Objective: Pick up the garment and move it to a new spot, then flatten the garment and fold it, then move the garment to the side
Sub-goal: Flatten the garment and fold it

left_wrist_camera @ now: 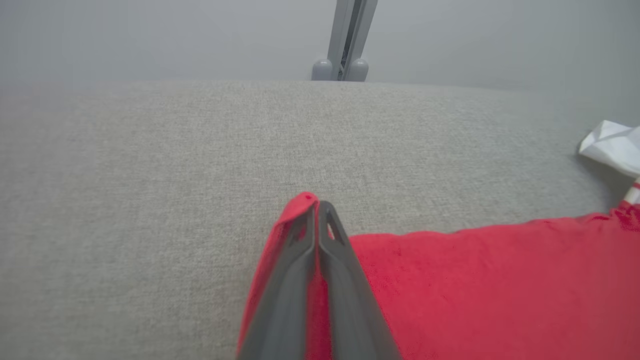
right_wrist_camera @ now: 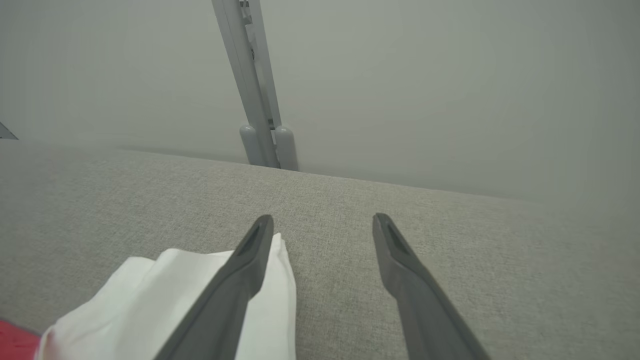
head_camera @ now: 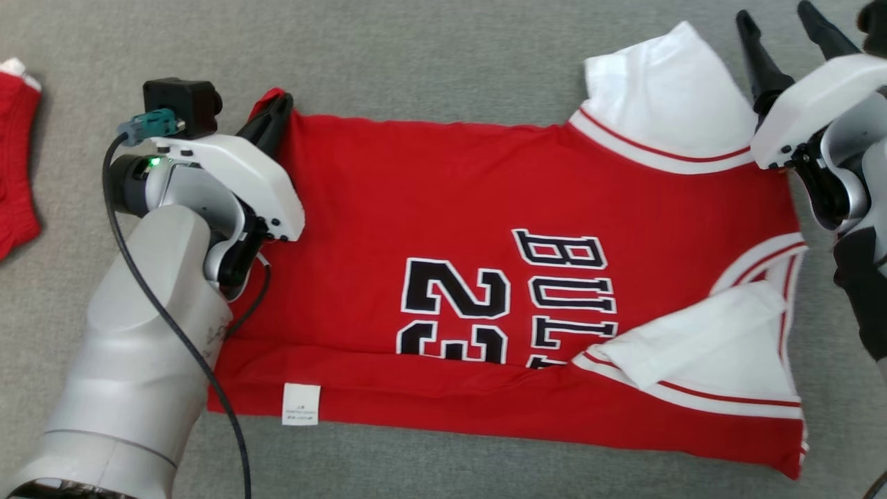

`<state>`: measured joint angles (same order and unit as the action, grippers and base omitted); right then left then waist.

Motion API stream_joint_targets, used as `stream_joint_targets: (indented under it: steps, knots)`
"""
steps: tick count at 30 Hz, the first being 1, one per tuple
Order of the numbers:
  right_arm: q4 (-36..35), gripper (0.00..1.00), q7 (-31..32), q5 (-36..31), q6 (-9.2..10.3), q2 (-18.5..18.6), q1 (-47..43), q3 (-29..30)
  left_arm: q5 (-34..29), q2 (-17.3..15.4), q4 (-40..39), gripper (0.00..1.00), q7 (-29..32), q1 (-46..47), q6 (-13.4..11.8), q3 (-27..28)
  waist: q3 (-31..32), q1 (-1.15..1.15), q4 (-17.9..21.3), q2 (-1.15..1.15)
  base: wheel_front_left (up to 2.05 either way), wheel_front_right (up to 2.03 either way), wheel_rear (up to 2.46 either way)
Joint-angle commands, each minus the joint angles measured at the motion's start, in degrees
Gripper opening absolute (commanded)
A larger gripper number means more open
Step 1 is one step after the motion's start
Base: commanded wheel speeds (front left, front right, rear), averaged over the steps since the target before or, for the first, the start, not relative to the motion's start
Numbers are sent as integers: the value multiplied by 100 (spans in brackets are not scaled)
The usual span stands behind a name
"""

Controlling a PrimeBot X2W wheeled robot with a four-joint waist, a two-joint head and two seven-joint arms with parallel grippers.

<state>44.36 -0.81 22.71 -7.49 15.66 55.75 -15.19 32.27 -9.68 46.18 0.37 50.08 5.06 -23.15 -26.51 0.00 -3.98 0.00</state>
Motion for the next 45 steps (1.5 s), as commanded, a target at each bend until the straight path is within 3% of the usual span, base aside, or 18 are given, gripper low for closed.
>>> stream_joint_targets:
  steps: [1,9,10,11,12,18,23,29,30,31,32,35,39,45]
  knots:
    - [126,100,85,46,-2,82,153,-148,-19,30,33,0,-30,126,32,-29,-184,0,-242,0,0,0,0]
    - [850,100,975,603,-1,353,707,-1331,-23,254,236,0,-241,385,122,-214,-254,0,-437,0,0,0,0]
    - [841,40,1013,680,-1,407,737,-1466,-4,258,262,0,-272,398,131,-217,-251,0,-440,0,0,0,0]
    - [801,24,934,800,-1,468,769,-1541,15,265,288,0,-314,402,141,-214,-248,0,-438,0,0,0,0]
    - [788,0,957,982,-1,463,739,-1605,44,268,318,0,-348,399,144,-207,-238,0,-434,0,0,0,0]
    - [462,0,361,1600,-1,778,571,-1906,119,169,323,0,-572,273,171,-178,-117,0,-382,0,0,0,0]
    - [-214,0,-25,2115,-1,1247,170,-2196,197,-59,-52,0,-667,-148,154,-145,132,0,-258,0,0,0,0]
    - [-666,0,-906,2282,-3,1458,-267,-1752,252,-213,-458,0,-543,-552,2,-147,400,0,-152,0,0,0,0]
    - [-768,17,-1036,2249,0,1483,-348,-1642,266,-240,-519,0,-503,-607,-28,-136,447,0,-113,0,0,0,0]
    - [-906,46,-1166,2236,-2,1471,-456,-1504,285,-273,-575,0,-469,-653,-56,-121,491,0,-70,0,0,0,0]
    - [-1037,100,-1262,2148,-2,1463,-570,-1371,307,-320,-623,0,-445,-706,-85,-107,538,0,-20,0,0,0,0]
    - [-1341,100,-1377,1987,-2,1410,-855,-988,331,-407,-702,0,-370,-807,-150,-73,609,0,83,0,0,0,0]
    - [-2133,100,-1448,1288,-2,1204,-1595,-84,423,-560,-813,0,-269,-950,-255,19,698,0,286,0,0,0,0]
    - [-3593,100,-1320,292,-2,425,-3103,1142,514,-742,-907,0,-184,-1130,-414,148,773,0,547,0,0,0,0]
